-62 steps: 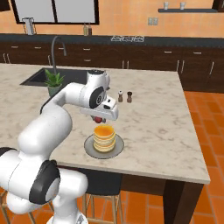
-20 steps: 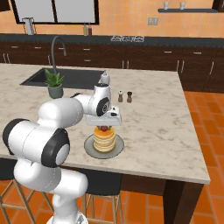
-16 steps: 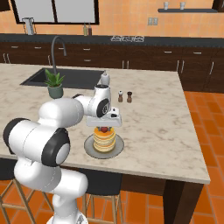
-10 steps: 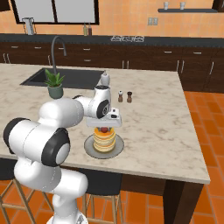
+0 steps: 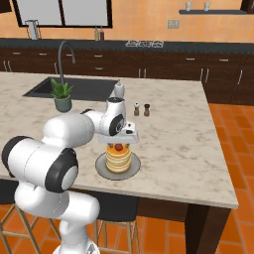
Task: Take the strawberry from the fridge and place it on top of the pancake, located on the dining counter.
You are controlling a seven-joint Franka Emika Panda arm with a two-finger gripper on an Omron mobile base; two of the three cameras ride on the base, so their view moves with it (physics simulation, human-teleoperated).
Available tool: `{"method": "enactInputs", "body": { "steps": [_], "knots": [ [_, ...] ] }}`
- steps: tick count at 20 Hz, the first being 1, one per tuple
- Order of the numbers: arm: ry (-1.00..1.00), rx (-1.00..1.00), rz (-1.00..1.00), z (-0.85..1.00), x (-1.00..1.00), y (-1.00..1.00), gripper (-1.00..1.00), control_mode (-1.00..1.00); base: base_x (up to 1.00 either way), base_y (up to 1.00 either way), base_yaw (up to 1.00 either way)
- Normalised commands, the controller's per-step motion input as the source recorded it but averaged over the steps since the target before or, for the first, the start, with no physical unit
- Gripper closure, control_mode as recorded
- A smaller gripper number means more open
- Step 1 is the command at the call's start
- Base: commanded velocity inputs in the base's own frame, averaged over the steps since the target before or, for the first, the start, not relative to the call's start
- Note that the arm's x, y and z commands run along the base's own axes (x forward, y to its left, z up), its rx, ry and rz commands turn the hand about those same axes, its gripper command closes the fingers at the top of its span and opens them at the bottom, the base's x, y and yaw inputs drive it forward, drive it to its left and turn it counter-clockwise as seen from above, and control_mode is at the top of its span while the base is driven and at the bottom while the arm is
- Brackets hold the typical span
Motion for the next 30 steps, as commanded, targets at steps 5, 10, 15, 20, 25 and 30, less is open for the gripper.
{"method": "enactInputs", "body": {
  "steps": [5, 10, 15, 20, 25, 30],
  "knots": [
    [-0.09, 0.00, 0.00, 0.08, 0.00, 0.00, -1.00, -1.00, 0.00, 0.00, 0.00],
    [-0.09, 0.00, 0.00, 0.74, -0.19, 0.00, -1.00, -1.00, 0.00, 0.00, 0.00],
    [-0.31, -0.01, 0.00, 0.92, -0.96, 0.41, -1.00, -1.00, 0.00, 0.00, 0.00],
    [-0.25, 0.00, 0.00, 0.16, -1.00, 0.93, -1.00, -1.00, 0.00, 0.00, 0.00],
    [-0.08, -0.13, 0.01, 0.00, -1.00, 1.00, -1.00, -1.00, 0.00, 0.00, 0.00],
    [0.11, -0.32, 0.04, -0.01, -0.34, 1.00, -1.00, -1.00, 0.00, 0.00, 0.00]
  ]
}}
